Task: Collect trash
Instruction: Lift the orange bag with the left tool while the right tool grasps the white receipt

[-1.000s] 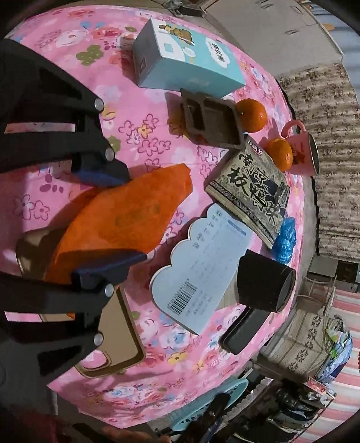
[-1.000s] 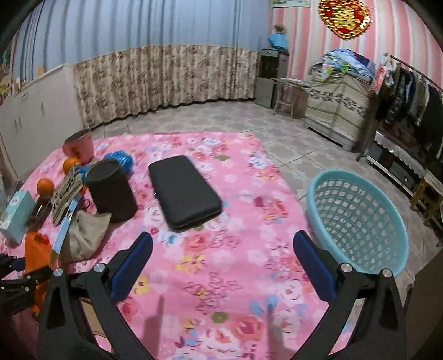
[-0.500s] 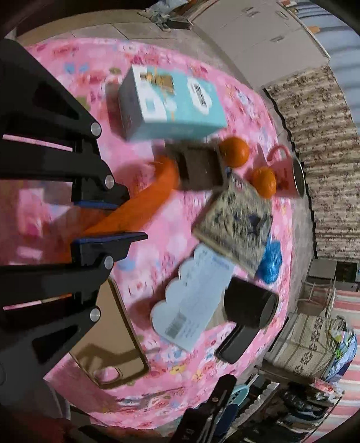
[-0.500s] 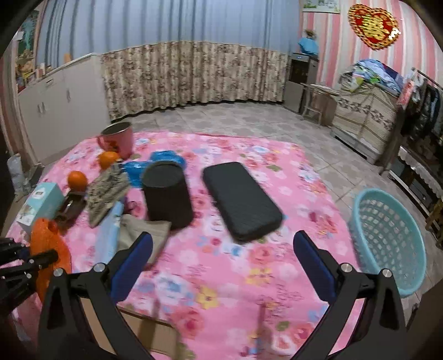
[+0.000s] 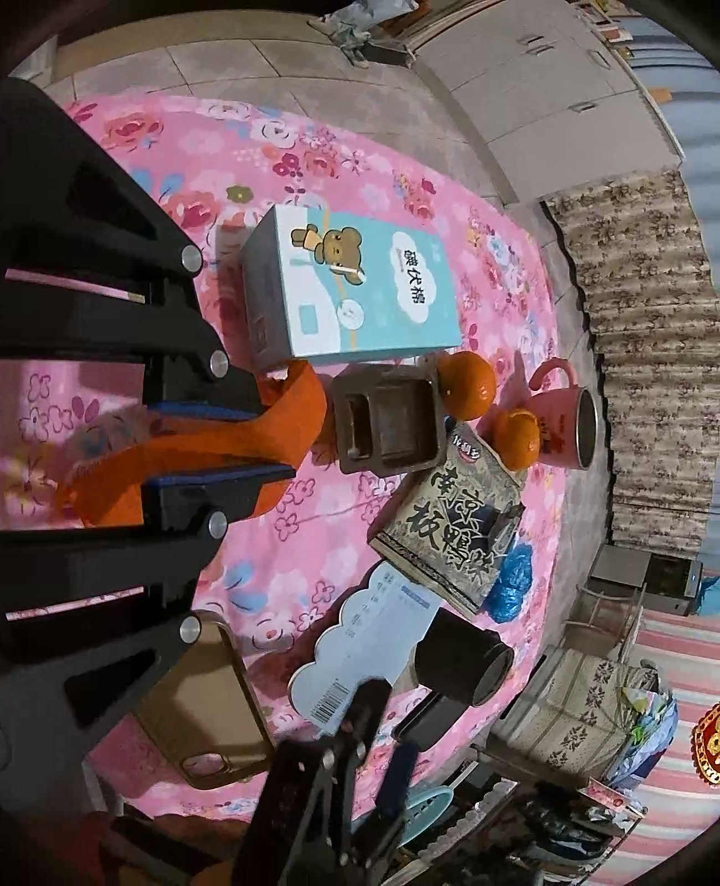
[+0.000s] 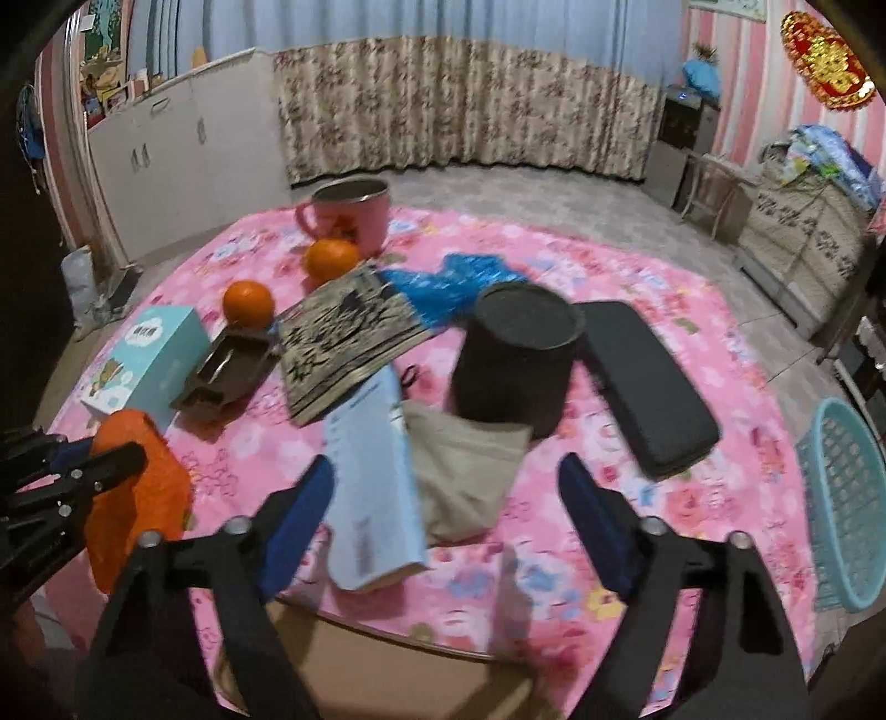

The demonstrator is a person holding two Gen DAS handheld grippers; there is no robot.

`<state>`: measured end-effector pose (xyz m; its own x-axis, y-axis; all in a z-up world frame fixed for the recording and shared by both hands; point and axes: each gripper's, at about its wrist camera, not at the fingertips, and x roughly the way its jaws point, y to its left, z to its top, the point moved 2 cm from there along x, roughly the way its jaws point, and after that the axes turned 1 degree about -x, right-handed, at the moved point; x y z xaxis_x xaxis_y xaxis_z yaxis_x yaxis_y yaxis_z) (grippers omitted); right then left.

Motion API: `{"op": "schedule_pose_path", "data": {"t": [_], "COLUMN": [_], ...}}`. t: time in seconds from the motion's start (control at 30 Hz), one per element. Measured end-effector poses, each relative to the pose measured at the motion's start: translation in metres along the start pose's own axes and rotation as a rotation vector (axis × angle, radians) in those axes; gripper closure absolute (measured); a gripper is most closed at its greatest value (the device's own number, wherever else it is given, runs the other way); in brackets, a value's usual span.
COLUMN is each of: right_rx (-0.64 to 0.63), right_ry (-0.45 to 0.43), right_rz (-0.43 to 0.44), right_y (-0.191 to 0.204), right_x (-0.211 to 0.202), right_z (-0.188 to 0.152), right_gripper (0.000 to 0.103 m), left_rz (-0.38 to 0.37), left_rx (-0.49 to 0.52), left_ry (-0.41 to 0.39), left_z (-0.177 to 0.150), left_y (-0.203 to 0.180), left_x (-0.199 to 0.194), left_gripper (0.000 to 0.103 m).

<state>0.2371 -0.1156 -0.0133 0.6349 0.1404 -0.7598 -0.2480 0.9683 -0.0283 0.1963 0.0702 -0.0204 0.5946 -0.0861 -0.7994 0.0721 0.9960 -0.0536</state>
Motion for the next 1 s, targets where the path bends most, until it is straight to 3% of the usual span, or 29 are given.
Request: {"op": "schedule_pose_path", "data": {"t": [0.07,0.13,0.23,0.33,0.6,1.0], "right_rx": [-0.013,-0.021,-0.031,-0.044,-0.057,0.029], "right_ry": [0.023,0.04,0.056,0.05,0.014,-0.066], "right_rz": [0.011,0.017,0.033,0.045,0.067,0.073], "right_y": [0.004,0.007,0.009,0.01,-0.003,-0.074], "right_x": [0.005,0.009,0.01,0.008,-0.015,-0.058], "right_z": [-0.002,-0.004,-0.006,-0.006,-0.007,-0.021], "right_gripper": [0.037,0.057,0.073,0.083,0.089,0.089], "left_rz": [0.0,-0.001,0.001,0.004,0.026,0.011], "left_rx": [0.0,0.0,0.002,0.002,0.02,0.076], "left_ry": [0.002,0.004,0.003,0.003,-0.008,-0.057], "left_z": [0.0,0.0,0.0,0.0,0.003,0.024], "left_y": [0.0,0.001,0.001,0.001,-0.009,-0.054], "left_x": [0.001,0.0,0.001,0.001,0.002,-0.012], "left_gripper": [0.09,0.09,0.09,0.09,0.09,0.095]}}
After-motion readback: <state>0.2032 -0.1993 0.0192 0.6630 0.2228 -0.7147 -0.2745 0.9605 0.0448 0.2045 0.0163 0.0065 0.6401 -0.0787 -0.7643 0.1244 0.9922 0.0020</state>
